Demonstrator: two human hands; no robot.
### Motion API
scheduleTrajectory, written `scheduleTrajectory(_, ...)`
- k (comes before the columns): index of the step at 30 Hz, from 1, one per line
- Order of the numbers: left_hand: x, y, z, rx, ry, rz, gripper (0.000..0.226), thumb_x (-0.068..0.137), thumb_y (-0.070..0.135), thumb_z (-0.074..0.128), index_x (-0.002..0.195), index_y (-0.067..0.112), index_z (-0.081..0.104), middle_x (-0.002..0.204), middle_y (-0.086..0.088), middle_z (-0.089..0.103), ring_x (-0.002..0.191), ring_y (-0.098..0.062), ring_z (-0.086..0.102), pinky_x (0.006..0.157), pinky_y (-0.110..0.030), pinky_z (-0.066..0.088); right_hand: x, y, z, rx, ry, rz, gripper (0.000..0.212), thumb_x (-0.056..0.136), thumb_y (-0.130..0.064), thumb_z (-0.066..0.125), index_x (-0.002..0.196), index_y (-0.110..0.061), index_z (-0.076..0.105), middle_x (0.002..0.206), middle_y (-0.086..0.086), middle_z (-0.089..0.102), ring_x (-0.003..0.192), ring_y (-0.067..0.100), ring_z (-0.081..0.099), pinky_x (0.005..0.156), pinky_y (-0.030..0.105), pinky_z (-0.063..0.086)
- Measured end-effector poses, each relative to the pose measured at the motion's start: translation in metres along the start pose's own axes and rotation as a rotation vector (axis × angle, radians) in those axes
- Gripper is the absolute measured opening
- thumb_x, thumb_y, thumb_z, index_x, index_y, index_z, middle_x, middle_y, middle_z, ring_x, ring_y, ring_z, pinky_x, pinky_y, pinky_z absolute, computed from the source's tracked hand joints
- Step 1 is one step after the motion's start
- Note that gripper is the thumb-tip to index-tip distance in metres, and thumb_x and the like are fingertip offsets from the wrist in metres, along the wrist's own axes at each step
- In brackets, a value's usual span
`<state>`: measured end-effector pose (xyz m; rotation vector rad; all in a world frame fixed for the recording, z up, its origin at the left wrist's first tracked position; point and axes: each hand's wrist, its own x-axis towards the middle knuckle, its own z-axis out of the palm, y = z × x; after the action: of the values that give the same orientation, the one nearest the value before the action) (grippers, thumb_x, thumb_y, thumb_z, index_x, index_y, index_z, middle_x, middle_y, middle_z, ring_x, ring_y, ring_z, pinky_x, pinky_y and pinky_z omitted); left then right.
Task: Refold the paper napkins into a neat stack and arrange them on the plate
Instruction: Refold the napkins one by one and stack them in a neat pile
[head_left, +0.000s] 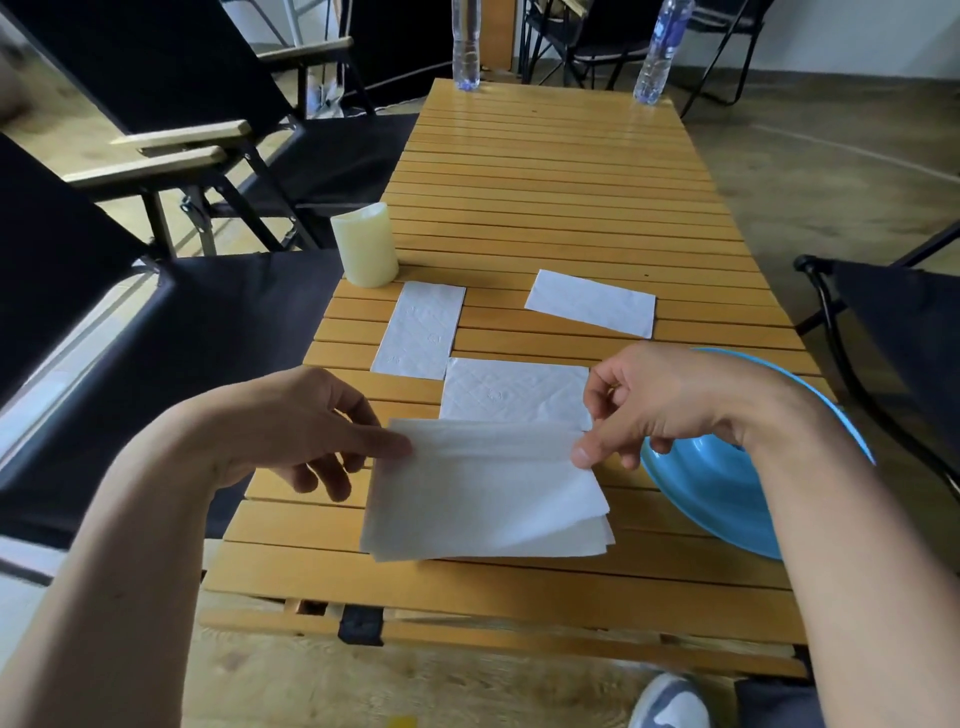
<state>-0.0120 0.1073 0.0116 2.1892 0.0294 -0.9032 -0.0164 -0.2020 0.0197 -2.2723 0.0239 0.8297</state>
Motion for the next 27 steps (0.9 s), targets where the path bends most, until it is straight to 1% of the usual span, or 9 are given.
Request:
scheduleTrajectory(3, 0.0, 0.0, -0.005, -0.049, 0.147, 0.073, 0.04, 0.053, 0.061, 0.082, 0.068, 0.025, 0.075, 0.058, 0.001, 0.066, 0.049, -0.009, 0.06, 0.042, -0.019, 0.042, 0.003, 0.006, -0.008, 0.103, 0.107, -0.017, 0.033, 0.067, -0.028, 0.091, 0.081, -0.015, 0.064, 0.064, 0.0, 0.071, 0.058, 0.01, 0.069, 0.041, 0.017, 0.039)
scheduleTrajectory(5, 0.01, -0.002, -0.006, -0.182, 0.351, 0.153, 0.041, 0.061, 0.059, 0.08, 0.073, 0.02, 0.075, 0.062, 0.003, 0.07, 0.05, -0.008, 0.064, 0.042, -0.019, 0.044, 0.015, 0.013, -0.008, 0.193, 0.322, -0.049, 0.019, 0.077, -0.028, 0.085, 0.08, -0.016, 0.069, 0.071, 0.001, 0.075, 0.062, 0.01, 0.071, 0.043, 0.019, 0.045)
scheduleTrajectory(8, 0.034, -0.003, 0.005, -0.204, 0.581, 0.266, 0.022, 0.08, 0.041, 0.078, 0.086, 0.02, 0.076, 0.065, 0.007, 0.073, 0.05, 0.0, 0.063, 0.042, -0.015, 0.045, 0.044, 0.024, 0.004, -0.071, 0.66, -0.095, 0.008, 0.086, -0.03, 0.075, 0.09, -0.024, 0.077, 0.09, -0.004, 0.076, 0.089, 0.019, 0.07, 0.076, 0.033, 0.057)
scheduleTrajectory(10, 0.047, -0.006, 0.016, -0.123, 0.612, 0.312, 0.013, 0.085, 0.032, 0.078, 0.091, 0.02, 0.078, 0.061, 0.012, 0.071, 0.046, 0.003, 0.059, 0.04, -0.013, 0.042, 0.06, 0.026, 0.017, -0.274, 0.697, -0.094, 0.021, 0.092, -0.035, 0.068, 0.109, -0.026, 0.075, 0.112, 0.0, 0.071, 0.111, 0.023, 0.061, 0.093, 0.035, 0.049)
scheduleTrajectory(13, 0.059, -0.015, 0.024, -0.029, 0.585, 0.342, 0.013, 0.084, 0.028, 0.079, 0.093, 0.02, 0.079, 0.06, 0.014, 0.069, 0.052, 0.003, 0.062, 0.042, -0.009, 0.039, 0.078, 0.027, 0.027, -0.448, 0.679, -0.073, 0.033, 0.095, -0.041, 0.064, 0.124, -0.028, 0.069, 0.128, 0.003, 0.061, 0.123, 0.025, 0.049, 0.102, 0.038, 0.037)
scheduleTrajectory(16, 0.064, -0.018, 0.023, 0.012, 0.571, 0.335, 0.017, 0.084, 0.028, 0.078, 0.097, 0.018, 0.079, 0.071, 0.011, 0.071, 0.058, 0.002, 0.066, 0.046, -0.005, 0.04, 0.087, 0.031, 0.029, -0.457, 0.691, -0.046, 0.028, 0.092, -0.042, 0.067, 0.115, -0.027, 0.072, 0.124, 0.002, 0.061, 0.12, 0.025, 0.051, 0.101, 0.039, 0.039)
scheduleTrajectory(20, 0.066, -0.019, 0.022, 0.026, 0.581, 0.32, 0.024, 0.084, 0.033, 0.077, 0.103, 0.019, 0.077, 0.078, 0.012, 0.071, 0.06, 0.002, 0.066, 0.045, -0.006, 0.04, 0.083, 0.027, 0.028, -0.39, 0.712, -0.09, 0.003, 0.088, -0.03, 0.072, 0.086, -0.028, 0.072, 0.103, -0.003, 0.068, 0.106, 0.021, 0.058, 0.086, 0.032, 0.042)
scheduleTrajectory(23, 0.065, -0.015, 0.02, -0.037, 0.615, 0.341, 0.035, 0.082, 0.037, 0.078, 0.111, 0.018, 0.074, 0.092, 0.01, 0.074, 0.066, 0.0, 0.07, 0.052, -0.013, 0.046, 0.076, 0.021, 0.021, -0.302, 0.668, -0.193, 0.007, 0.085, -0.023, 0.066, 0.082, -0.029, 0.065, 0.091, -0.007, 0.072, 0.093, 0.019, 0.065, 0.08, 0.031, 0.051)
scheduleTrajectory(27, 0.061, -0.006, 0.016, -0.143, 0.646, 0.436, 0.061, 0.076, 0.041, 0.081, 0.131, 0.021, 0.063, 0.129, 0.008, 0.066, 0.104, -0.007, 0.068, 0.081, -0.029, 0.06, 0.056, 0.0, 0.011, -0.141, 0.767, -0.482, 0.008, 0.082, -0.019, 0.071, 0.082, -0.026, 0.067, 0.08, -0.012, 0.07, 0.081, 0.013, 0.065, 0.077, 0.033, 0.053)
